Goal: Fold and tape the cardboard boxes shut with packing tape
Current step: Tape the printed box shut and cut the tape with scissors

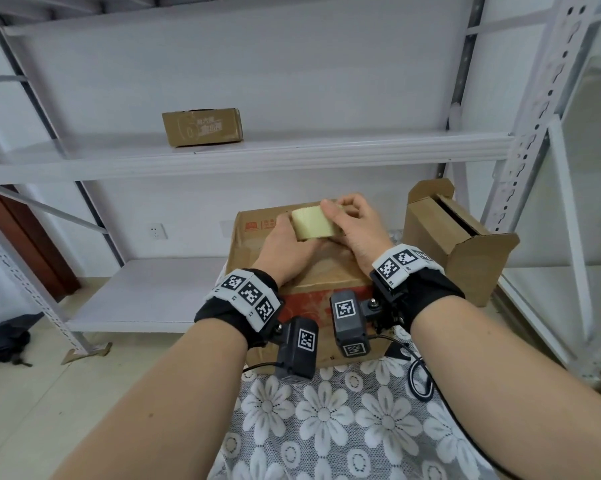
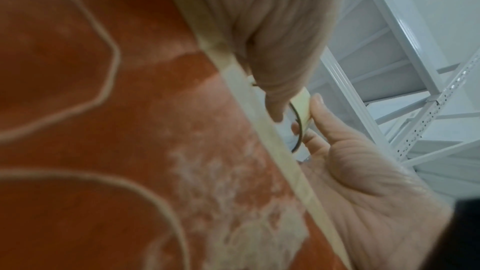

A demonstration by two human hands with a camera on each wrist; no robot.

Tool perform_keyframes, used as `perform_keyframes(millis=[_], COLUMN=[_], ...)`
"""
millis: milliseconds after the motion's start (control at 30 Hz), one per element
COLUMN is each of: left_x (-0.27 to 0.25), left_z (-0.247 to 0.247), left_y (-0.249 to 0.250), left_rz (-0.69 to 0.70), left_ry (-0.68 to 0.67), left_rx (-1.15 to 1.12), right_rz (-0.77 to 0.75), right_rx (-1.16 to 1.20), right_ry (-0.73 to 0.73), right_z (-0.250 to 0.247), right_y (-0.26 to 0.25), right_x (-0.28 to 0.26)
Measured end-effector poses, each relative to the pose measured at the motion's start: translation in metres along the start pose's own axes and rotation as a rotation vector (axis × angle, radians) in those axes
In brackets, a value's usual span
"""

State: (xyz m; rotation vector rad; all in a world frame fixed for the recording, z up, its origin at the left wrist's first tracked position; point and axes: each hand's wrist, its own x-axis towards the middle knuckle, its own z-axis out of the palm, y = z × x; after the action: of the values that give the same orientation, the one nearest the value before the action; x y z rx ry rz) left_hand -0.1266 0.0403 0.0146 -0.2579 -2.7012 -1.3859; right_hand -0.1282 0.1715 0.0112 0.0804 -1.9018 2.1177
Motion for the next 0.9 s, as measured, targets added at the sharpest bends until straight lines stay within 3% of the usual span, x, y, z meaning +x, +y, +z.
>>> perform_keyframes(millis=[133,533,800,900], left_x=[0.005,0.011,0.006,-0.002], left_z=[-0.004,-0.008,-0.003,-0.006], left_y=[-0.001,-0.007,-0.001,0.007], left_rz=[-0.022,-0.127,-0.101,-0.079], left_ry=[0.053,0.179,0.013,0.038], left_rx=[0.045,-0.13,-0.439,-0.446], right_rz=[0.044,0.069,0.113,0.111], right_rx=[-0.003,0.041,0.07,0.056], right_ry=[0.021,-0.152,-0.068,-0.095], right_z=[0.0,-0.004,-0.003,-0.002], right_y=[0.0,0.002,0.008,0.007], right_x=[0.002,0.0,0.007,0.005])
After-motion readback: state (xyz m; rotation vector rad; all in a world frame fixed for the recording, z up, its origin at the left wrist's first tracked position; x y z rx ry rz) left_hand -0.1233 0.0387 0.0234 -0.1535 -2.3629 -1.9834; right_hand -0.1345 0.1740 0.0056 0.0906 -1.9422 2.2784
